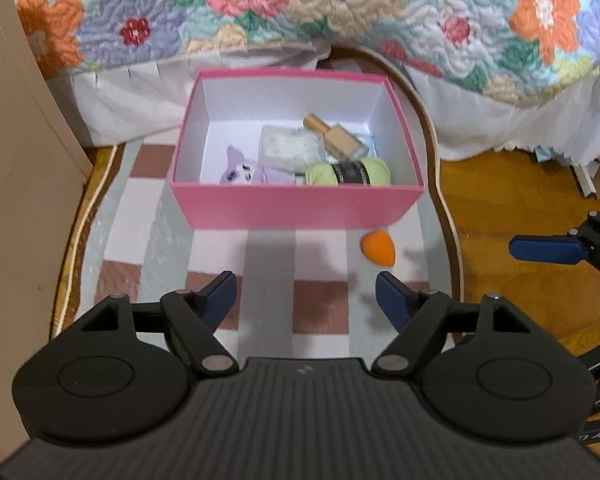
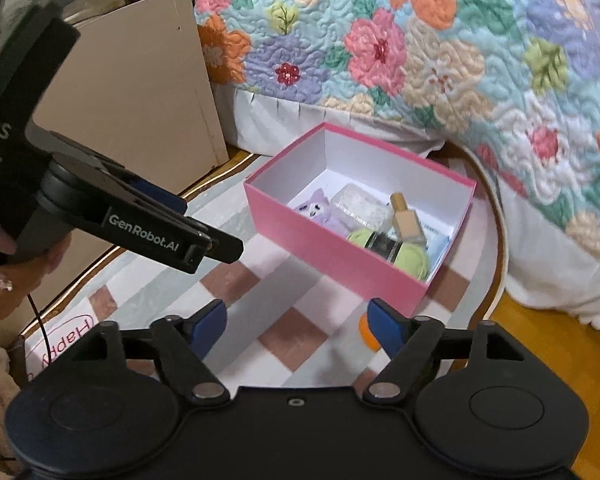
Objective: Organize objects
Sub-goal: 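Move the right tool to the orange sponge and grasp it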
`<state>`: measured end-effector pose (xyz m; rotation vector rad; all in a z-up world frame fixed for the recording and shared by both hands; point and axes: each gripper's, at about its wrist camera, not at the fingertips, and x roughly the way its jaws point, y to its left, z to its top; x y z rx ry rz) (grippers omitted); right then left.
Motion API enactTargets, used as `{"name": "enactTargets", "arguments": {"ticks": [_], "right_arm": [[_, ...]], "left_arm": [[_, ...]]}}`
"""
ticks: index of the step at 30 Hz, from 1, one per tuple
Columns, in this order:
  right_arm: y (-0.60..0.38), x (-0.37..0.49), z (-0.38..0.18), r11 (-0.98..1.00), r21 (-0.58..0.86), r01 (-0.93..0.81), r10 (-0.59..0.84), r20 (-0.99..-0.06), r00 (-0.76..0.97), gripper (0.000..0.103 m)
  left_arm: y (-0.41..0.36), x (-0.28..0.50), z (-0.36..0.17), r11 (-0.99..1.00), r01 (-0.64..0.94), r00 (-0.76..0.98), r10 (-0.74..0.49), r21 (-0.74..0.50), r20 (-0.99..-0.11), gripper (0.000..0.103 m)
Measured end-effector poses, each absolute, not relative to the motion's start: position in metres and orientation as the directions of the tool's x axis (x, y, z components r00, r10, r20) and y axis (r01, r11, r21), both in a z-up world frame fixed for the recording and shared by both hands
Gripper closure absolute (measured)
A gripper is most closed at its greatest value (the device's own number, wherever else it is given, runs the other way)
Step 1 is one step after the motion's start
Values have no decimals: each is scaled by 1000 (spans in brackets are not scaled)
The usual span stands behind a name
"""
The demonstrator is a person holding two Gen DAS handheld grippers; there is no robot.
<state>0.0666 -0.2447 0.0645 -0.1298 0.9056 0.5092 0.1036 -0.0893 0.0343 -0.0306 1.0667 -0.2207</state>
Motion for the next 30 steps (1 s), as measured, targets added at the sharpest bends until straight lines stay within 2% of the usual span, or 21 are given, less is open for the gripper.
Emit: {"name": "enactTargets", "arguments": {"ticks": [7, 13, 18, 26, 30], "right_arm": [[-260, 63, 16, 893, 112, -436, 365, -746, 556, 17], [-265, 84, -40, 914, 55, -402, 300, -758, 578, 17], [-268, 104, -84, 925, 54, -376, 286, -748, 599, 17], [-277, 136, -135, 961, 50, -272, 216, -750, 626, 18], [-280, 141, -148, 960, 61, -274, 227, -744, 628, 27]], "left_arm": [[-96, 112, -9, 972, 167, 436, -224, -166, -872, 15], [-108, 128, -55, 971, 133, 427, -236, -198, -873, 15], [-127, 143, -82, 963, 177, 454, -263, -202, -851, 16], [-147, 173, -116, 938, 171, 444, -347, -302, -826, 17], [-152, 180, -131, 919, 149, 430, -394, -366, -812, 18]]}}
